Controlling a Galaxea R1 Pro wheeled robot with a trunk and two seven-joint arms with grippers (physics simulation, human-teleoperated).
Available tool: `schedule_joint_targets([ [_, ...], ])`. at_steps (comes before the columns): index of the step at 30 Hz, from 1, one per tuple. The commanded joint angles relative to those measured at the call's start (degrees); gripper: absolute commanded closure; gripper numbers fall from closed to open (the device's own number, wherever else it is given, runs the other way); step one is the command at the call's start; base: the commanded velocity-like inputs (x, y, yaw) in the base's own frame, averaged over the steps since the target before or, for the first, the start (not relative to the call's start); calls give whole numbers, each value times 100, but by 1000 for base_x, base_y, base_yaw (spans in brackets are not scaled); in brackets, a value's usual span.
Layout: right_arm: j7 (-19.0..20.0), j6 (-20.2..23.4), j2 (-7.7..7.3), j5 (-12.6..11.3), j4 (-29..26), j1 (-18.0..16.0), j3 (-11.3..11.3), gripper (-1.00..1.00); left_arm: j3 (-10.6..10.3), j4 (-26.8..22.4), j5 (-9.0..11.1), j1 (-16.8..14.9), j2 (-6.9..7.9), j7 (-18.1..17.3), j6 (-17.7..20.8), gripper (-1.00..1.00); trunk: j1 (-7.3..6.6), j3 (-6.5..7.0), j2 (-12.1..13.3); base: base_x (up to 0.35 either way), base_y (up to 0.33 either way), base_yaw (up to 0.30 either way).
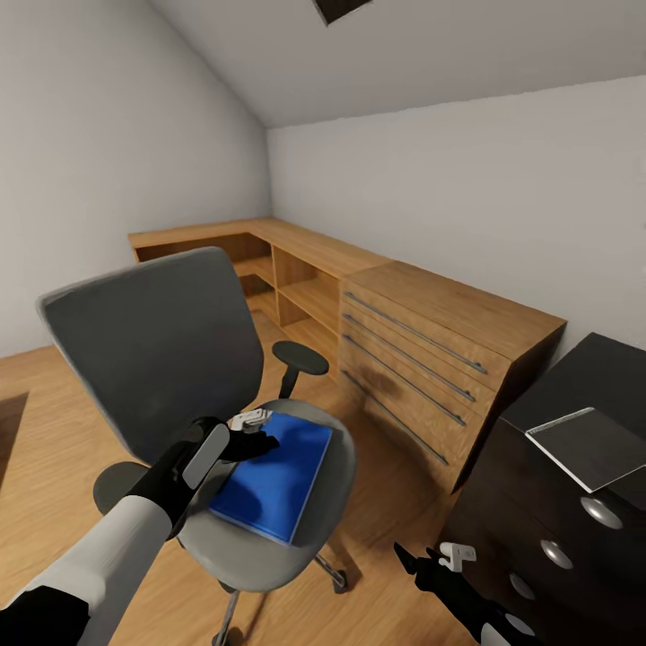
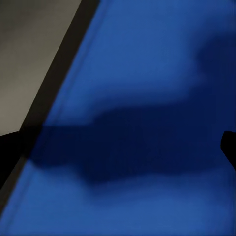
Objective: In the bedroom, organize the workspace by keeping the computer under the desk, ensuring the monitor is on the desk, placing the keyboard on the desk next to the monitor, placing the mouse on the desk next to the keyboard, moving the folder from the swivel chair onto the desk next to the mouse, stacking the notebook on top of the folder with the pen on top of the notebook, and positioning the swivel chair next to the desk.
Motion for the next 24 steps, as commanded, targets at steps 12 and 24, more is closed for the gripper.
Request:
schedule_joint_targets([
  [12,13,-28,-5,-60,4,-6,48,-100,-24,-8,60,-4,7,53,8,-100,-1,14,-2,0,0,-33],
  [24,13,-28,-5,-60,4,-6,47,-100,-18,-8,50,-4,7,53,4,-100,-1,21,-2,0,0,-11],
])
